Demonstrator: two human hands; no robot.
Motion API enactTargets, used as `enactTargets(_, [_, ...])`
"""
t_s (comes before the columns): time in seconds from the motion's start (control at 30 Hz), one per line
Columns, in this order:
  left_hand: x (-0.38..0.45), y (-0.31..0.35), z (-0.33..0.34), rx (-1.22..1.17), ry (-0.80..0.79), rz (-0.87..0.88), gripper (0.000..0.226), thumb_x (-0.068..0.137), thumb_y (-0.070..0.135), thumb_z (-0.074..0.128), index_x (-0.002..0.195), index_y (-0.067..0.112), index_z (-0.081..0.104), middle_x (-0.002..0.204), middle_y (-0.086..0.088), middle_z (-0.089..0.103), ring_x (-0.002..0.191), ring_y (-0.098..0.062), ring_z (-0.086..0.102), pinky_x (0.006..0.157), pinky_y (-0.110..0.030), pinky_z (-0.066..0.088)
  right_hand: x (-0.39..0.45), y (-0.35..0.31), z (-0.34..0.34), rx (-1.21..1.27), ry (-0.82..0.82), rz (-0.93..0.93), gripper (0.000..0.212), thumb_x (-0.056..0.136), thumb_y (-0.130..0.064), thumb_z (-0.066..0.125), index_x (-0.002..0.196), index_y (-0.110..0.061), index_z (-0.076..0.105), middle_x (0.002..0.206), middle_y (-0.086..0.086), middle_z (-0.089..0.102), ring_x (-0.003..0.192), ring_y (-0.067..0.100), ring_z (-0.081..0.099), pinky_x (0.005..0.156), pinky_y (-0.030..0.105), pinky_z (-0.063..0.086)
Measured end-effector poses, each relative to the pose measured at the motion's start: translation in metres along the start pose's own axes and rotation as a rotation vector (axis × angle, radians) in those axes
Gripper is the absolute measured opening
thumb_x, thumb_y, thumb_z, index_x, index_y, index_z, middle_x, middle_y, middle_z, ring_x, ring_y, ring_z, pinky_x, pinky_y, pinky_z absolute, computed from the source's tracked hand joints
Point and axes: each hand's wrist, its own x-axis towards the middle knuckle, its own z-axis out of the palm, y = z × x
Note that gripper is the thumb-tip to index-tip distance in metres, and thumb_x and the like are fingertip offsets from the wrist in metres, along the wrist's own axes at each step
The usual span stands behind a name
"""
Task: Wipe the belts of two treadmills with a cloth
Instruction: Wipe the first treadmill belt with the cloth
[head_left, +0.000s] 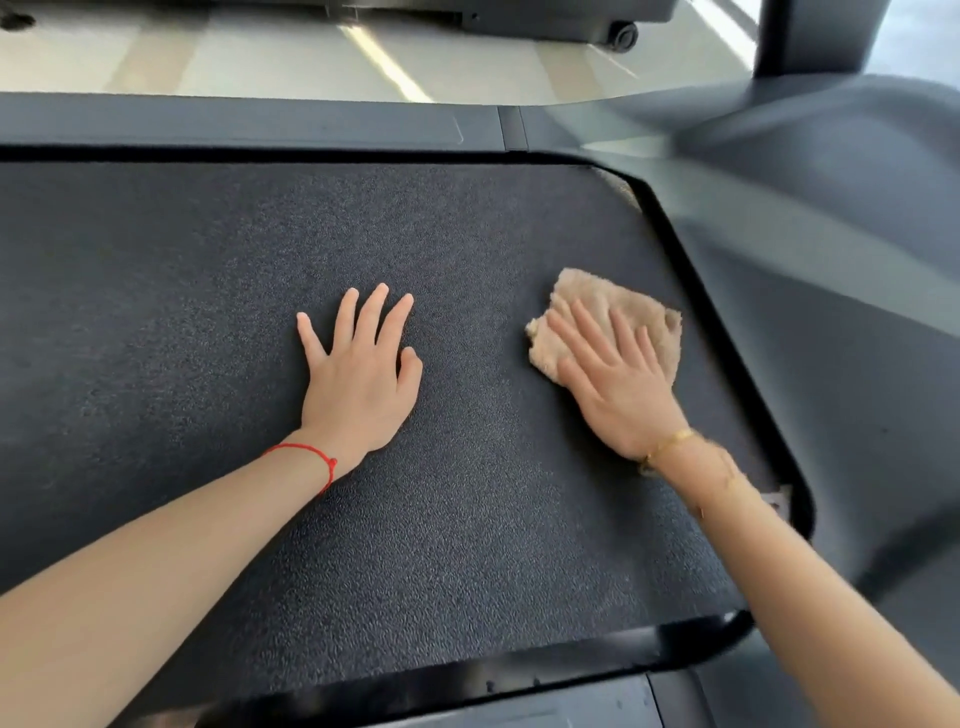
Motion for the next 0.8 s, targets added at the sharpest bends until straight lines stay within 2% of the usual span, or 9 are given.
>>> enactTargets(0.1, [0.0, 0.0, -0.001, -0.017, 0.007, 0.002, 0.056, 0.101, 0.033, 0.034, 0.155, 0.026, 0.026, 0.163, -0.001, 0.021, 0.152, -0.026, 0.01, 0.116, -0.07, 0.004, -0.037, -0.006, 0.005, -0.006, -0.017, -0.077, 0.051, 0.102, -0.05, 0.015, 0.153, -0.05, 0.005, 0.16, -0.027, -0.005, 0.149, 0.012, -0.012, 0.12, 0.038, -0.012])
enactTargets(0.17, [-0.001, -0.001, -0.001, -0.016, 0.006, -0.001, 0.056, 0.101, 0.034, 0.033, 0.155, 0.026, 0.026, 0.163, -0.001, 0.021, 0.152, -0.025, 0.01, 0.116, -0.07, 0.004, -0.027, 0.006, 0.001, -0.015, -0.018, -0.075, 0.051, 0.104, -0.048, 0.019, 0.154, -0.047, 0.008, 0.16, -0.025, -0.005, 0.15, 0.014, -0.01, 0.12, 0.039, -0.01])
enactTargets(0.3, [-0.001, -0.002, -0.001, -0.017, -0.001, -0.002, 0.056, 0.101, 0.035, 0.032, 0.155, 0.026, 0.025, 0.163, 0.0, 0.021, 0.153, -0.026, 0.009, 0.116, -0.069, 0.003, 0.017, 0.038, -0.018, -0.007, 0.017, 0.2, 0.05, 0.106, -0.043, 0.02, 0.156, -0.04, 0.011, 0.165, -0.011, -0.002, 0.152, 0.026, -0.006, 0.122, 0.042, -0.007])
enactTargets(0.37, [-0.001, -0.002, -0.002, -0.017, -0.003, -0.004, 0.055, 0.101, 0.035, 0.031, 0.156, 0.026, 0.025, 0.164, -0.001, 0.021, 0.153, -0.026, 0.009, 0.116, -0.069, 0.003, 0.018, 0.036, -0.016, -0.01, 0.027, 0.241, 0.05, 0.106, -0.042, 0.019, 0.156, -0.04, 0.01, 0.165, -0.01, -0.001, 0.152, 0.026, -0.006, 0.122, 0.041, -0.008])
enactTargets(0.5, [-0.002, 0.0, -0.002, -0.023, -0.006, 0.003, 0.056, 0.102, 0.035, 0.03, 0.156, 0.025, 0.025, 0.163, -0.002, 0.021, 0.153, -0.027, 0.009, 0.116, -0.069, 0.003, -0.035, -0.001, 0.002, -0.013, -0.004, 0.157, 0.051, 0.105, -0.043, 0.018, 0.155, -0.044, 0.006, 0.164, -0.015, -0.003, 0.152, 0.025, -0.008, 0.121, 0.044, -0.009])
enactTargets(0.67, [-0.007, 0.001, -0.002, -0.007, -0.011, 0.022, 0.055, 0.102, 0.034, 0.029, 0.157, 0.024, 0.023, 0.164, -0.002, 0.021, 0.152, -0.027, 0.01, 0.118, -0.066, 0.004, -0.131, -0.052, 0.015, -0.039, -0.042, -0.013, 0.052, 0.103, -0.048, 0.013, 0.153, -0.048, -0.002, 0.161, -0.024, -0.011, 0.15, 0.016, -0.016, 0.121, 0.041, -0.011])
enactTargets(0.8, [-0.012, 0.002, -0.003, -0.042, -0.015, 0.029, 0.055, 0.103, 0.035, 0.032, 0.156, 0.022, 0.025, 0.164, -0.004, 0.021, 0.152, -0.028, 0.01, 0.118, -0.065, 0.003, -0.169, -0.053, 0.017, 0.026, -0.006, 0.073, 0.053, 0.1, -0.052, 0.01, 0.152, -0.051, -0.001, 0.16, -0.028, -0.011, 0.149, 0.01, -0.021, 0.119, 0.034, -0.016])
